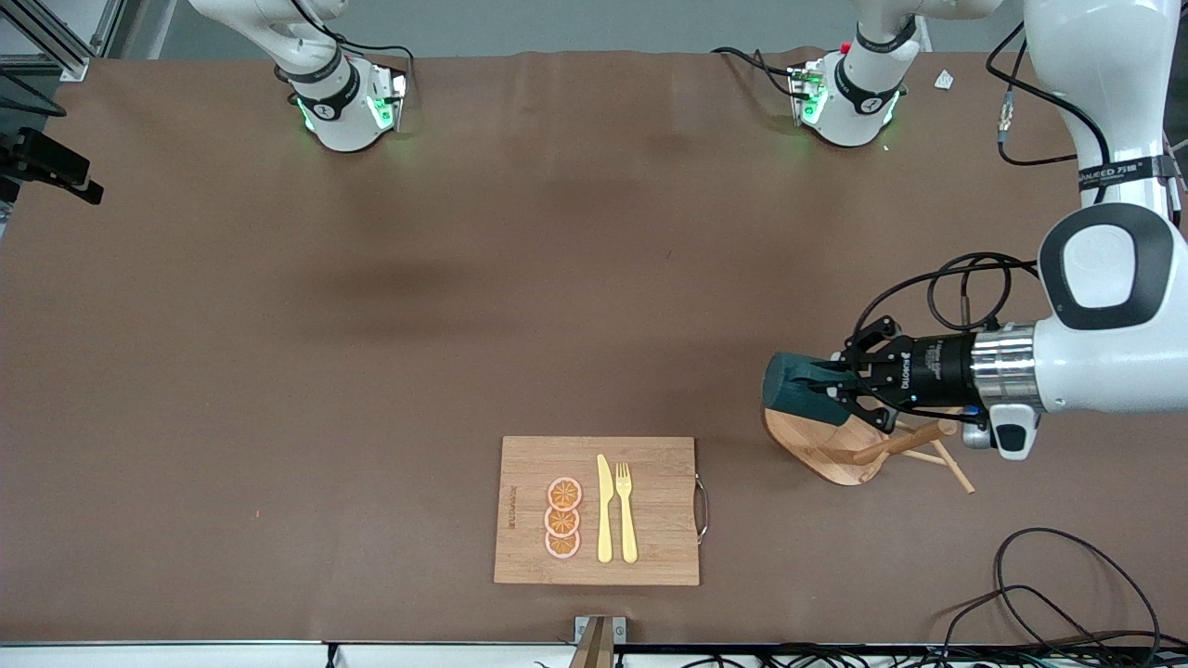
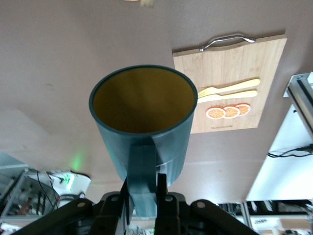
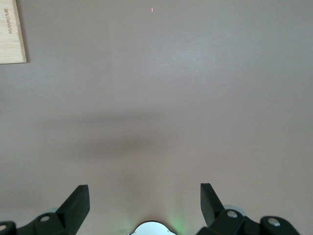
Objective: Pass cup and hang on rack
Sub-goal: 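Lower the mug handle onto a rack peg with the left gripper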
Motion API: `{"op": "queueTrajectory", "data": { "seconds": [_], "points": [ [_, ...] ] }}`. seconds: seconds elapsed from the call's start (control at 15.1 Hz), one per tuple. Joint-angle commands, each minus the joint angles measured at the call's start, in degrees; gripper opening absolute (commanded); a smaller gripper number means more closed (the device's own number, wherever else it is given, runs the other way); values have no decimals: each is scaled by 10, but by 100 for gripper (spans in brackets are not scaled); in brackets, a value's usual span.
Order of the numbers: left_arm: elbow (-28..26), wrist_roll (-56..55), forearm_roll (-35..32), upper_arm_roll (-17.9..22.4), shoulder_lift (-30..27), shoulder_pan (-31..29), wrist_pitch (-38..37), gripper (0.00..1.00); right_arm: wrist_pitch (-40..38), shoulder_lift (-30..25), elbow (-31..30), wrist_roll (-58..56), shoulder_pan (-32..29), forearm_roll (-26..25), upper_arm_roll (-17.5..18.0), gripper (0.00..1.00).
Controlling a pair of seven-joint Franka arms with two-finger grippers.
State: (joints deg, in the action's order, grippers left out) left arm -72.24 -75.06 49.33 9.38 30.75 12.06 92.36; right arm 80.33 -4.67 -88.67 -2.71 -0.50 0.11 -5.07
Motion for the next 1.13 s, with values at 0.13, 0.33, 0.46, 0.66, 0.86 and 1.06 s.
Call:
{"op": "queueTrajectory", "data": {
  "seconds": [0.13, 0.33, 0.46, 0.66, 0.86, 1.06],
  "points": [
    [3, 11, 29, -2, 25, -28, -13, 0, -3, -12, -5, -6, -6, 6, 6, 100],
    [3, 11, 26, -2, 34, -43, -13, 0, -3, -12, -5, -7, -6, 6, 6, 100],
    [3, 11, 27, -2, 40, -53, -14, 0, -3, -12, -5, -7, -6, 6, 6, 100],
    [3, 11, 25, -2, 48, -57, -13, 0, -3, -12, -5, -7, -6, 5, 6, 100],
    [3, 12, 28, -2, 55, -68, -13, 1, -3, -12, -5, -7, -5, 5, 6, 100],
    [4, 12, 30, -3, 62, -72, -13, 1, -3, -13, -5, -7, -5, 5, 6, 100]
  ]
}}
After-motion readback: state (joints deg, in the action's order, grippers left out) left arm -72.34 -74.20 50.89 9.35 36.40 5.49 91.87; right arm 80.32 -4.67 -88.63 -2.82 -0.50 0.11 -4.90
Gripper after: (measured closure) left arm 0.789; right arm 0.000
